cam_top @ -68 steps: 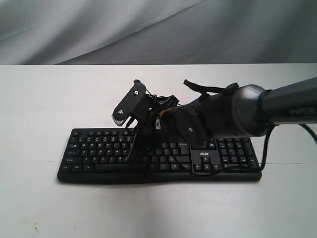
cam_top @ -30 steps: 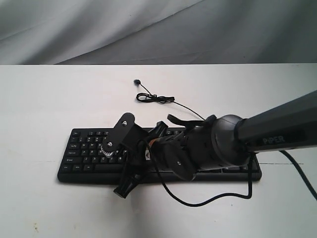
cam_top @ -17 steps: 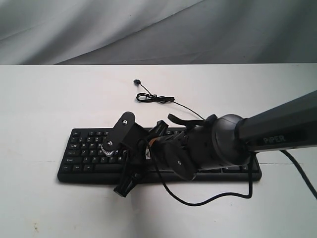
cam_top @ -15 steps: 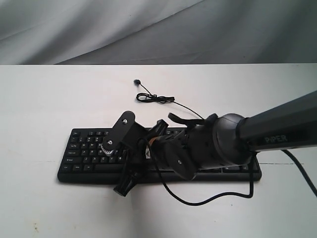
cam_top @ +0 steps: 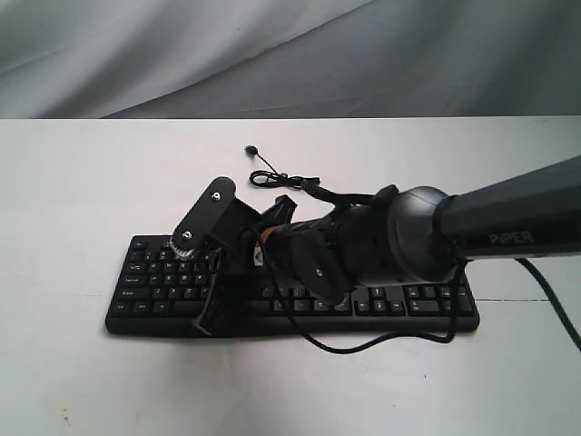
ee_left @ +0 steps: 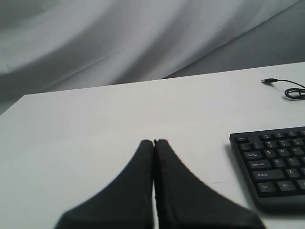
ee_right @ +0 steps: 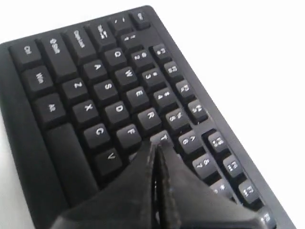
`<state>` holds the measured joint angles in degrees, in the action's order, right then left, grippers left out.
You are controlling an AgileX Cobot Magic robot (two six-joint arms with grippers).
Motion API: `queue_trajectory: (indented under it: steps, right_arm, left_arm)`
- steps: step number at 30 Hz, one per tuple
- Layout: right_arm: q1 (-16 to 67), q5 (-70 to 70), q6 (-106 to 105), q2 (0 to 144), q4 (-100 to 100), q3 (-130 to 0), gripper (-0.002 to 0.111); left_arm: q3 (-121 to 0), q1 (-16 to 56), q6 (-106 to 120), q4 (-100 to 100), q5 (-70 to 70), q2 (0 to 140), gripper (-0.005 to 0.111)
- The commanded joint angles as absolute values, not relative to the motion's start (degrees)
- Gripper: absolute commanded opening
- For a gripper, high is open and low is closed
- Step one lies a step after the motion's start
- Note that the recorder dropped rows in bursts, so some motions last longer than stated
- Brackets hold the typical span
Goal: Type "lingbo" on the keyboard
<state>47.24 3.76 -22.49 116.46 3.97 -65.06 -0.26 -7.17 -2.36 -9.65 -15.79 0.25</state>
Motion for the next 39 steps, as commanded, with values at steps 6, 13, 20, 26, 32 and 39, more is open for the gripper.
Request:
queue_trajectory:
  steps: [6,13,20,26,32,39]
  right_arm:
    - [46.48,1.45,-22.78,120.16,2.49,-70.76,0.000]
    - [46.62,1.35,-22.78,121.11,2.49,-70.76,0.000]
    - [47.36,2.01,-22.78,121.74,2.49,-70.76,0.000]
    - [47.36,2.24,-22.78,121.74,2.49,-70.76,0.000]
    - [47.36,2.24,-22.78,121.74,2.49,-70.76,0.000]
    - [47.36,2.35,-22.78,123.35,2.60,-70.76,0.000]
  left_arm:
    - [0.00,-6.75,-2.62,-9.55,-15.22,0.00,0.000]
    - [0.00,-6.75,-2.62,-9.55,-15.22,0.00,0.000]
    - [0.00,-6.75,-2.62,-9.55,-15.22,0.00,0.000]
    - [0.00,-6.75,-2.62,-9.55,-15.22,0.00,0.000]
    - [0.00,-6.75,-2.62,-9.55,-15.22,0.00,0.000]
    - [0.00,-6.75,-2.62,-9.55,-15.22,0.00,0.000]
